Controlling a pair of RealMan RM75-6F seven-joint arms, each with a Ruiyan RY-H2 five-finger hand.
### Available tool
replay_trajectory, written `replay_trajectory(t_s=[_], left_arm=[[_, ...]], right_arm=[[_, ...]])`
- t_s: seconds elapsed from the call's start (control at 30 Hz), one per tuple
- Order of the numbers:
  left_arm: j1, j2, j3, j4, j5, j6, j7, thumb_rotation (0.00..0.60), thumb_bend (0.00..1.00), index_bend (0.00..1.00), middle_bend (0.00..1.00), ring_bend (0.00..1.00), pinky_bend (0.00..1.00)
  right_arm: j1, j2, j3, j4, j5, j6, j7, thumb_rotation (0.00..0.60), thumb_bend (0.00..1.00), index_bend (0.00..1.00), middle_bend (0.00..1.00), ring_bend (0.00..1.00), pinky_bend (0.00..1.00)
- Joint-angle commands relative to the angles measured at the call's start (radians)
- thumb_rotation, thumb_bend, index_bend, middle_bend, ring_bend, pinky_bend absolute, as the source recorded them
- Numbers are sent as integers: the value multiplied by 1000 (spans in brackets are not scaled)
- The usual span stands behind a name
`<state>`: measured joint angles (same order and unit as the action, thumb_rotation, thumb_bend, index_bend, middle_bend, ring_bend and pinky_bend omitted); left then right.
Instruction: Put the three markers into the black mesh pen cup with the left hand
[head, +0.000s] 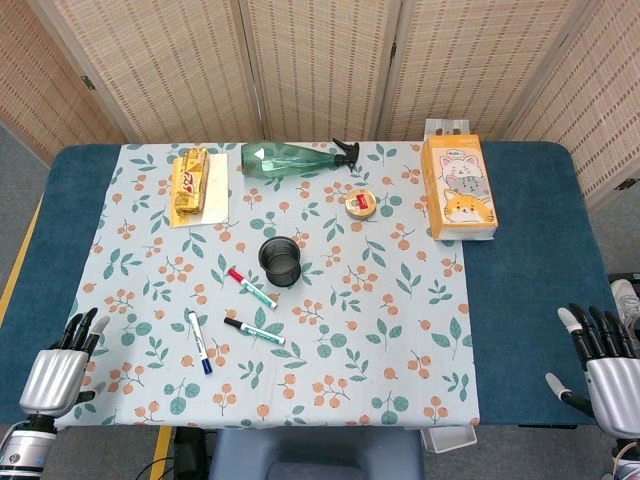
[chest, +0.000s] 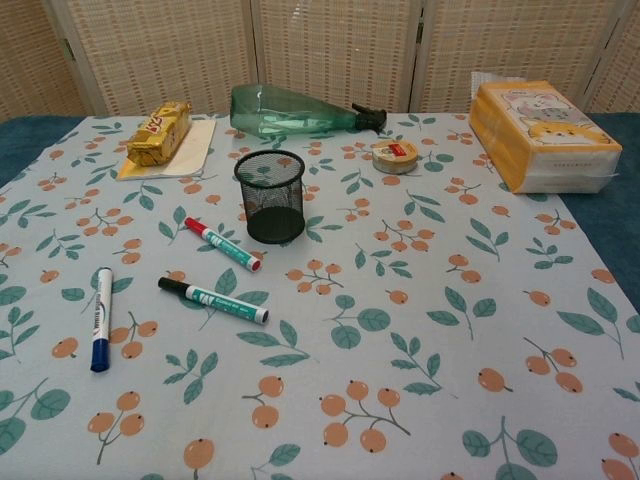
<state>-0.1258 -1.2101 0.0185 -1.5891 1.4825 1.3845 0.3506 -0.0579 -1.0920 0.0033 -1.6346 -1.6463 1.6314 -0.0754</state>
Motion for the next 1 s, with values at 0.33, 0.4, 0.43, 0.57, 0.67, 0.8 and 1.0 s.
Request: replay_trajectory(t_s=[0.33,0.4,0.43,0.57,0.67,0.8,1.0], left_arm=[[1,15,7,-9,36,21,-27,600,143,0,53,33,521],[-4,19,7,9,57,29,-36,600,143,0,182,72,522],[-8,20,7,22,66,28,-42,600,143,0,278,126,529],[-36,17,-2,84,130,47,-114,600,143,1,714,605,775],[-58,-1,-20,137,193,100,-199,600,143,143,948,905,989],[-122,26,-11,135,268,76,-354,600,143,299,999,986,1000],[-256,87,24,126,397,-18,-546,600,143,476,1000,1000,1000]], right_arm=[[4,-9,-2,-6,3,-11,-26,600,200,55,54,26,0],[7,-12,-2,-9,3,-19,-36,600,200,54,54,26,0],[9,-14,-2,-9,2,-22,-40,600,200,55,53,26,0],[17,-18,2,-13,12,-37,-49,600,200,55,53,26,0],[22,-16,5,-13,23,-48,-47,600,200,55,53,26,0],[24,-13,6,-13,25,-50,-41,600,199,55,53,26,0],[31,-14,1,-12,24,-65,-44,600,200,55,54,27,0]])
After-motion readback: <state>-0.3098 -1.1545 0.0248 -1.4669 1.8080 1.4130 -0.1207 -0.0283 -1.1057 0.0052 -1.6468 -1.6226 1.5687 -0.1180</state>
